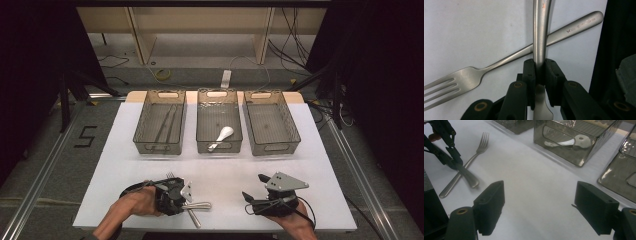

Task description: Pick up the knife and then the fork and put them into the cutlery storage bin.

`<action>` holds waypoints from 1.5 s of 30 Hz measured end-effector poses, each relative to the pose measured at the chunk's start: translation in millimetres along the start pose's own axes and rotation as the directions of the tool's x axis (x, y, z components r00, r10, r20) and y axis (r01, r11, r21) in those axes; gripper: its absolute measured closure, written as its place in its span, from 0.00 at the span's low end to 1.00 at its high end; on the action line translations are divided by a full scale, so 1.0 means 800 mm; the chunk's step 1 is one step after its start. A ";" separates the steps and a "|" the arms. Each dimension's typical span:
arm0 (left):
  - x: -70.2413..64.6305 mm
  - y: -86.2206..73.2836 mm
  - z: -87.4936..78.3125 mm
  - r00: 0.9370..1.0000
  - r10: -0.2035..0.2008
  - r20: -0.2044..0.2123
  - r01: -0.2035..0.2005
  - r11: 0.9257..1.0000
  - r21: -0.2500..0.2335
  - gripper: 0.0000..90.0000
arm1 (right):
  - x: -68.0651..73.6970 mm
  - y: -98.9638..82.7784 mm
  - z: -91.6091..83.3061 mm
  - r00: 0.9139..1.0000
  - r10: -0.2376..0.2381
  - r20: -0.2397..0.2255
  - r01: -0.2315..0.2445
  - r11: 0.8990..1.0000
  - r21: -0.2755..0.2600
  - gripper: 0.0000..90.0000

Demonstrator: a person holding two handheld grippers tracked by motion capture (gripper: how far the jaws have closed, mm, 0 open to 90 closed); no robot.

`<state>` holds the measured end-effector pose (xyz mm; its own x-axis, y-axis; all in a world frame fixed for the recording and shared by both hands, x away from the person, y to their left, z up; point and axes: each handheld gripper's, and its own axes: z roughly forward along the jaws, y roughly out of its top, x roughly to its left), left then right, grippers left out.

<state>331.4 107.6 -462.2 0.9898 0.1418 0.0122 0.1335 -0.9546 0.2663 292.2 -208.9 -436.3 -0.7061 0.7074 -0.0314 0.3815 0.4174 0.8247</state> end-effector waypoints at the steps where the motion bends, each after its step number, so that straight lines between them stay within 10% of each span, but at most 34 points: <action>1: 0.000 -0.001 0.000 1.000 -0.001 -0.001 0.001 1.000 -0.007 0.88 | 0.000 0.000 0.000 1.000 0.001 -0.001 -0.001 1.000 0.000 0.28; 10: 0.008 -0.001 -0.001 0.995 -0.100 0.027 0.100 0.995 -0.008 0.88 | 0.004 0.001 0.003 1.000 -0.005 -0.015 0.005 1.000 -0.003 0.28; 18: 0.014 0.004 -0.006 0.970 -0.237 0.046 0.239 0.970 -0.034 0.88 | 0.025 0.008 0.015 0.996 -0.057 -0.070 0.058 0.998 0.008 0.28; 26: 0.018 0.017 -0.009 0.953 -0.289 0.090 0.294 0.955 -0.048 0.89 | 0.052 0.021 0.032 0.977 -0.146 -0.154 0.147 0.989 -0.003 0.29; 32: 0.018 0.032 -0.007 0.944 -0.294 0.148 0.305 0.951 -0.051 0.88 | 0.077 0.026 0.057 0.955 -0.243 -0.169 0.254 0.966 0.046 0.29; 45: 0.016 0.047 -0.007 0.934 -0.283 0.218 0.297 0.954 -0.036 0.88 | 0.105 0.022 0.095 0.864 -0.467 -0.188 0.492 0.863 0.118 0.39</action>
<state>349.1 74.9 -446.7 0.8975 0.3451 -0.2744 0.4198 -0.8592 0.2925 285.1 -98.5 -467.2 -0.9002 0.3095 -0.3062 0.0525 0.7753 0.6294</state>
